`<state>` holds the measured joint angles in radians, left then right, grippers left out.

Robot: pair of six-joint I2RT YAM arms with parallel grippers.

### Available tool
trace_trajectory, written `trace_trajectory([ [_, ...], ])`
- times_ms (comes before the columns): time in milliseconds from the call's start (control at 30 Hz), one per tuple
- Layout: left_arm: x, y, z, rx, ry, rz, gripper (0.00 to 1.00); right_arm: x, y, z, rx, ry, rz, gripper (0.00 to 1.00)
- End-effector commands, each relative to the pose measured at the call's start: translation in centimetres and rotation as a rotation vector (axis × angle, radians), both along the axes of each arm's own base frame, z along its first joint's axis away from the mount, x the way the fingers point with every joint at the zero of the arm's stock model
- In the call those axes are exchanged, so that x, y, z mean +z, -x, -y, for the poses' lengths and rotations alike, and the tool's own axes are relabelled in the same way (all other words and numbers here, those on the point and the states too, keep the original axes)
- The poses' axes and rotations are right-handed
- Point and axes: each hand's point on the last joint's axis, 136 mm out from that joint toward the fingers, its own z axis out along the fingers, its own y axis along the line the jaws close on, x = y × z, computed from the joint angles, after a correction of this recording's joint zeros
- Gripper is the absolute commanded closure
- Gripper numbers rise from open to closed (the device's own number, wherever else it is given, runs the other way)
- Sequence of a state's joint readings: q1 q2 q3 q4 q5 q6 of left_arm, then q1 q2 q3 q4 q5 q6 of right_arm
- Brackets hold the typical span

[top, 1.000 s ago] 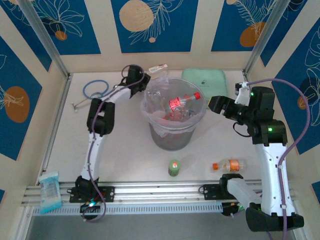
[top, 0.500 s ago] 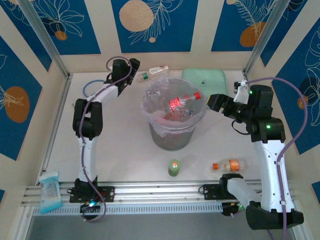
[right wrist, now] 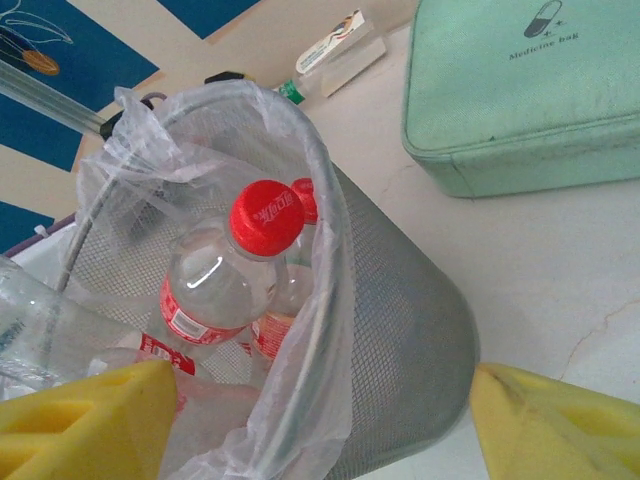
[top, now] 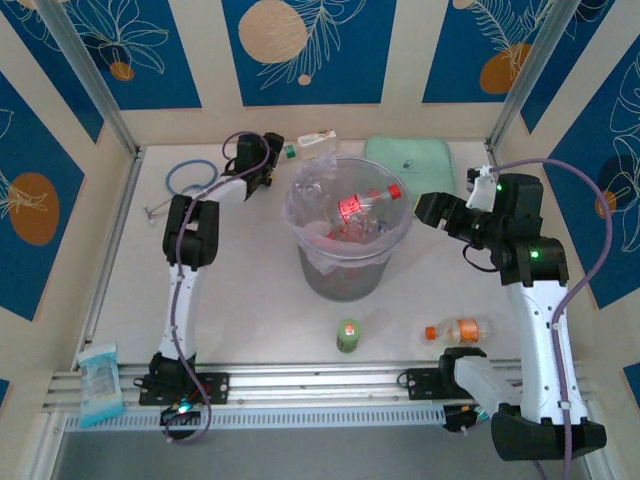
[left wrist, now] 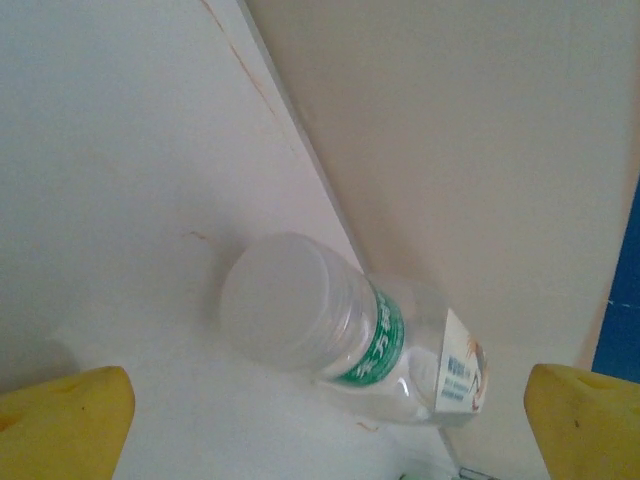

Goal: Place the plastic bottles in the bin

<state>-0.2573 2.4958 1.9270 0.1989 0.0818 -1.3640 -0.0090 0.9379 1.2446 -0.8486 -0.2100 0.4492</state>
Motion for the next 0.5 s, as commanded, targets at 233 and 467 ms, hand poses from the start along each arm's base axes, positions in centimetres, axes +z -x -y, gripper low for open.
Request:
trace_trajectory([
  [233,-2.9,-1.8,3.8,0.018,0.037,-0.070,0.01,-0.4,-0.1,0.9,-0.018,0.044,0.012,0.23],
  [467,-5.1,-2.0,3.4,0.092,0.039,-0.131,0.07,-0.7,-0.1,1.5,-0.033,0.055,0.011,0.23],
])
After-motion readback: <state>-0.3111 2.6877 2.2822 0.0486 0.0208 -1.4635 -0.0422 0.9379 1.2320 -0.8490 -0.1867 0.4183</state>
